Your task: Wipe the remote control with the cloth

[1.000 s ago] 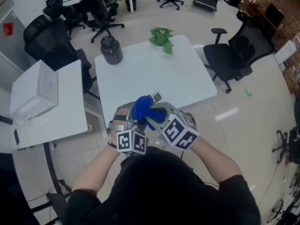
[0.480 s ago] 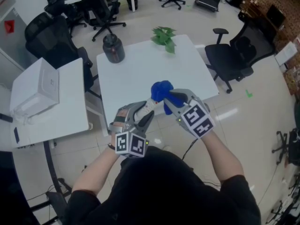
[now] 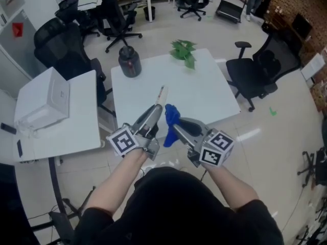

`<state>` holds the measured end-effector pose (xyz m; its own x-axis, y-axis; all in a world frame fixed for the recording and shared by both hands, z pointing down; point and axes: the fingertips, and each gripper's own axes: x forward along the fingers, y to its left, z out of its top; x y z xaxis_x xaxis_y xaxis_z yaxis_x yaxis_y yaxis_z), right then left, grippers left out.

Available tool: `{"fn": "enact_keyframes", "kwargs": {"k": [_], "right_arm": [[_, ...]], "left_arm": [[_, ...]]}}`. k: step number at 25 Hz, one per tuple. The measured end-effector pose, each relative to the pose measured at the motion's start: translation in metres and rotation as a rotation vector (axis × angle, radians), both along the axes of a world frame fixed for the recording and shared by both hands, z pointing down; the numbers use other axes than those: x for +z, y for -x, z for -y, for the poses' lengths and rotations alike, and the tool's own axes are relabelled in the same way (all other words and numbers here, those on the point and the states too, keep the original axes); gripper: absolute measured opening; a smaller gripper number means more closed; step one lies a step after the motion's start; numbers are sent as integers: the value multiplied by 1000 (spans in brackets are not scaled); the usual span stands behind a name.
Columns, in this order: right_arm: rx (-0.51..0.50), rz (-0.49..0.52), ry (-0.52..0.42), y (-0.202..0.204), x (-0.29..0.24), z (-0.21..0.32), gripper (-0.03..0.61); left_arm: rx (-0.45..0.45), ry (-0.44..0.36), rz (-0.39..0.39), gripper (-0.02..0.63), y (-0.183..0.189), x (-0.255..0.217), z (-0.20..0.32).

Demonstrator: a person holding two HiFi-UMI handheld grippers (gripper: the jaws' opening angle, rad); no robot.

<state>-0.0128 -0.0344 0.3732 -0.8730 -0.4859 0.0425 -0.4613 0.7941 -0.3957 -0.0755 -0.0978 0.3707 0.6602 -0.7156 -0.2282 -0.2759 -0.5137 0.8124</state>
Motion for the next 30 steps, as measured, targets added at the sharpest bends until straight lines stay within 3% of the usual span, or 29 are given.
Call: {"fn": "enact_keyframes", "kwargs": {"k": [2,4,15,20,25,30], "right_arm": [[-34,5,24,13,11,-7,81],[-50,6,26,20,14,-9,81],[69,18,-24,-28,-12,47,81],[73,24,-46,-37,-23,43,81],[-56,-38,-43,-1,-1,-3,81],[-90,-38,-17,8,10,-10,81]], "left_arm": [[29,20,-109,201,-4,-5,-2],[72,32,-155,201,-12,-6,-8],[297,34,-126,201,-44,2,-44],[268,33,-145,201,-40,-1,-38],[180,36,-191,201,-19,-9,-14],[233,36,-189,201,-29,-11,-24]]}}
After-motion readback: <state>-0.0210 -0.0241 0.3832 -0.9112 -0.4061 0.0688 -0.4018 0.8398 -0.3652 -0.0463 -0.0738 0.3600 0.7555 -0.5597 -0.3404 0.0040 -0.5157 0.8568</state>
